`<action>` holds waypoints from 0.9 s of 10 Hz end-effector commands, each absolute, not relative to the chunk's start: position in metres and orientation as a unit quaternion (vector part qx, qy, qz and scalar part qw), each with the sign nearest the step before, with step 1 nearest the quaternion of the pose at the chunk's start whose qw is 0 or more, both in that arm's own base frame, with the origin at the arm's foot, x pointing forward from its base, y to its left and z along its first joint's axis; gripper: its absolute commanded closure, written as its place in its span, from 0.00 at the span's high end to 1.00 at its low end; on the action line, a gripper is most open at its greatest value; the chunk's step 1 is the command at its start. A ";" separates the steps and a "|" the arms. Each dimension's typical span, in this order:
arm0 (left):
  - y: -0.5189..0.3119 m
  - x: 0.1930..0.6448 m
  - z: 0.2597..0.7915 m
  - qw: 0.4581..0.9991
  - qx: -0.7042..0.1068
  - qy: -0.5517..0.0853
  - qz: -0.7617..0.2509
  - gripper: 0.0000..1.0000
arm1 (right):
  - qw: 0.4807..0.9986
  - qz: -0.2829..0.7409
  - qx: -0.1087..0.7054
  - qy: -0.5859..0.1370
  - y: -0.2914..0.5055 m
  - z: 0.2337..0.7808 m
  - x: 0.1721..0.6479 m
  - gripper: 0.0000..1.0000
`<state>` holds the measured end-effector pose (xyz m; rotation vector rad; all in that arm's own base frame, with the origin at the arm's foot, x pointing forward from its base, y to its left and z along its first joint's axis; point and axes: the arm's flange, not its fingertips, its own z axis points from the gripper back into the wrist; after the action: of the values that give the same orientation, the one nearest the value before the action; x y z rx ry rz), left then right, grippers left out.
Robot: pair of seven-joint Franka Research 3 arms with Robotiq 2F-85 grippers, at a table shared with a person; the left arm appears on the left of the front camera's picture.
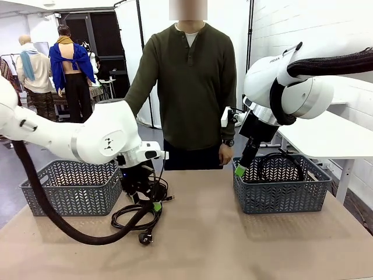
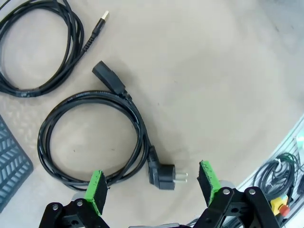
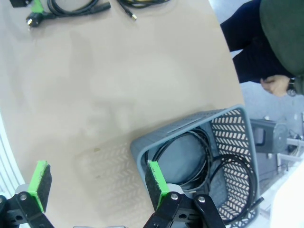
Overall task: Organize the cables according to human instructions.
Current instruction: Pick up a bundle of cables and place it in the basket indicated by the human.
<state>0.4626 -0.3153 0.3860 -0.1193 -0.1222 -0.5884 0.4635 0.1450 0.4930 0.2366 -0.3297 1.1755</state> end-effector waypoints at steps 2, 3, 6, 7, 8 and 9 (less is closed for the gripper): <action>-0.331 0.484 0.372 0.962 -0.039 -0.059 -0.265 1.00 | 0.815 0.548 0.111 -0.155 0.145 0.493 0.463 1.00; -0.332 0.486 0.364 0.965 -0.041 -0.051 -0.255 1.00 | 0.815 0.548 0.111 -0.155 0.145 0.493 0.463 1.00; -0.333 0.489 0.348 0.967 -0.043 -0.037 -0.249 1.00 | 0.815 0.548 0.111 -0.155 0.145 0.493 0.463 1.00; -0.332 0.491 0.344 0.967 -0.043 -0.035 -0.248 1.00 | 0.815 0.548 0.111 -0.155 0.145 0.493 0.463 1.00; -0.331 0.491 0.340 0.968 -0.042 -0.030 -0.247 1.00 | 0.815 0.548 0.111 -0.155 0.145 0.493 0.463 1.00; -0.332 0.493 0.337 0.967 -0.043 -0.027 -0.248 1.00 | 0.815 0.548 0.111 -0.155 0.145 0.493 0.463 1.00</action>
<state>0.4864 -0.3287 0.3364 -0.1011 -0.0511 -0.5244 0.4635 0.1450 0.4930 0.2365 -0.3298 1.1754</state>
